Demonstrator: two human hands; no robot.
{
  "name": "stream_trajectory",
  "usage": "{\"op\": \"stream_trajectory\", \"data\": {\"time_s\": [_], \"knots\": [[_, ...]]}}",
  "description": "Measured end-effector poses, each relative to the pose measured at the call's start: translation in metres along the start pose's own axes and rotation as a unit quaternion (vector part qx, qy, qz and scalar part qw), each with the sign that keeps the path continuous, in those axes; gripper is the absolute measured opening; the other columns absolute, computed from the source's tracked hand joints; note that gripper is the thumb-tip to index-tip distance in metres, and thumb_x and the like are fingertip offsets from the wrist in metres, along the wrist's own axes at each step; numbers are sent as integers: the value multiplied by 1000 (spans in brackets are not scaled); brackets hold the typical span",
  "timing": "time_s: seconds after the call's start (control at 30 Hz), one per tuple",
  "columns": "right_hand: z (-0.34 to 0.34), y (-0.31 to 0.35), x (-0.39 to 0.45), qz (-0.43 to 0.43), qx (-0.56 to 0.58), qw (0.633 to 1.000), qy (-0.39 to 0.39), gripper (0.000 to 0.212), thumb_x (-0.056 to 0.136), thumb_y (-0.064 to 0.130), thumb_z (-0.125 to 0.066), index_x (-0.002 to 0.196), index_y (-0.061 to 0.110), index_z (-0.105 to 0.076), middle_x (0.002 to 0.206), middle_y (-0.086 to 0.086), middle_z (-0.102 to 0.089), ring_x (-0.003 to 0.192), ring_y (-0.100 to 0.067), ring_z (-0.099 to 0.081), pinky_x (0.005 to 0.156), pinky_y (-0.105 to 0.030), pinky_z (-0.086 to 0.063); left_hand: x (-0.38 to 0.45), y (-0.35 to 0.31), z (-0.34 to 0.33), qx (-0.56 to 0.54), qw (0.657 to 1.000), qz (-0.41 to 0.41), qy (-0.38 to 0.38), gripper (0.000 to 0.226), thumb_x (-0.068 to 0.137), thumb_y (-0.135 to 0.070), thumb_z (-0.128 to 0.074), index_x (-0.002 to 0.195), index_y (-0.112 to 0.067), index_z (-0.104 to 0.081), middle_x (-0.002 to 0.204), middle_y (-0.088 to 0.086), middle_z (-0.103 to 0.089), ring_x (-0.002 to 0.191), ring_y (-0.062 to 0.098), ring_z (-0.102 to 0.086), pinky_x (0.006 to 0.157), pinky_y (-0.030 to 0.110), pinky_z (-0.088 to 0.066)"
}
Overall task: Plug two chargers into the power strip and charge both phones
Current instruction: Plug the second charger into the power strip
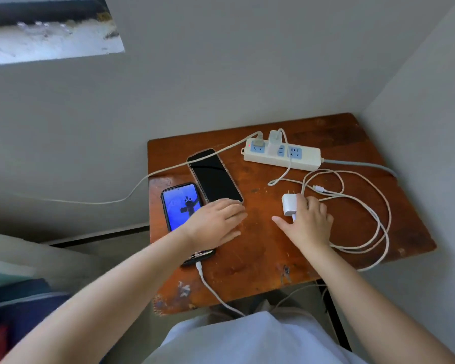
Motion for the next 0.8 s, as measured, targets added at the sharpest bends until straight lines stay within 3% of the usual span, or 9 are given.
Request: {"op": "stream_trajectory", "data": {"time_s": [0.03, 0.1, 0.13, 0.2, 0.4, 0.53, 0.8], "knots": [[0, 1, 3, -2, -2, 1000, -7, 74, 76, 58, -63, 129, 10, -42, 124, -15, -54, 111, -31, -50, 86, -41, -44, 10, -8, -6, -14, 999, 25, -17, 42, 76, -22, -71, 110, -2, -59, 111, 16, -66, 108, 31, -59, 93, 44, -45], [0, 1, 8, -8, 18, 1000, -20, 65, 81, 53, -60, 126, 9, -44, 119, -15, -59, 107, -30, -54, 84, -40, -43, 29, -18, -20, -49, 991, 128, -8, 48, 87, -27, -55, 127, -4, -44, 134, 16, -49, 130, 29, -38, 110, 40, -20], [1, -1, 11, -9, 27, 999, -20, 60, 83, 50, -59, 124, 9, -45, 116, -14, -60, 105, -30, -56, 84, -40, -43, 36, -19, -27, -62, 980, 190, 0, 52, 91, -32, -46, 135, -6, -32, 144, 14, -36, 138, 27, -22, 112, 36, -6], [5, -5, 19, 0, 31, 1000, -5, 53, 84, 44, -59, 121, 8, -47, 113, -13, -62, 101, -29, -58, 83, -39, -43, 46, -21, -41, -63, 956, 288, 0, 58, 94, -38, -34, 140, -8, -16, 152, 11, -16, 141, 23, -2, 109, 33, 8], [39, -38, 48, 62, 139, 988, 39, 49, 82, 25, -69, 122, 7, -49, 121, -14, -58, 104, -30, -58, 75, -32, -49, 55, -31, -70, -55, 928, 368, 15, 62, 93, -46, -26, 141, -10, -8, 154, 8, -10, 140, 18, 4, 107, 29, 12], [72, -62, 87, 195, 84, 977, 33, 48, 80, 13, -71, 124, 6, -52, 129, -16, -54, 116, -32, -51, 91, -41, -47, 55, -30, -73, -36, 925, 378, 16, 62, 92, -45, -32, 140, -8, -15, 152, 10, -17, 141, 20, -4, 108, 30, 10], [99, -47, 165, 364, -12, 930, 55, 46, 81, 9, -70, 124, 4, -54, 131, -16, -53, 115, -32, -51, 95, -39, -42, 55, -33, -69, -13, 891, 454, -5, 68, 90, -44, -37, 140, -7, -9, 153, 11, -11, 140, 20, 1, 110, 31, 10]]}}
Point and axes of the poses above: each hand's wrist, its own x-axis towards the middle knuckle, its own z-axis out of the back of the hand, y = z × x, the point moved 2 cm from there along x, towards the middle knuckle
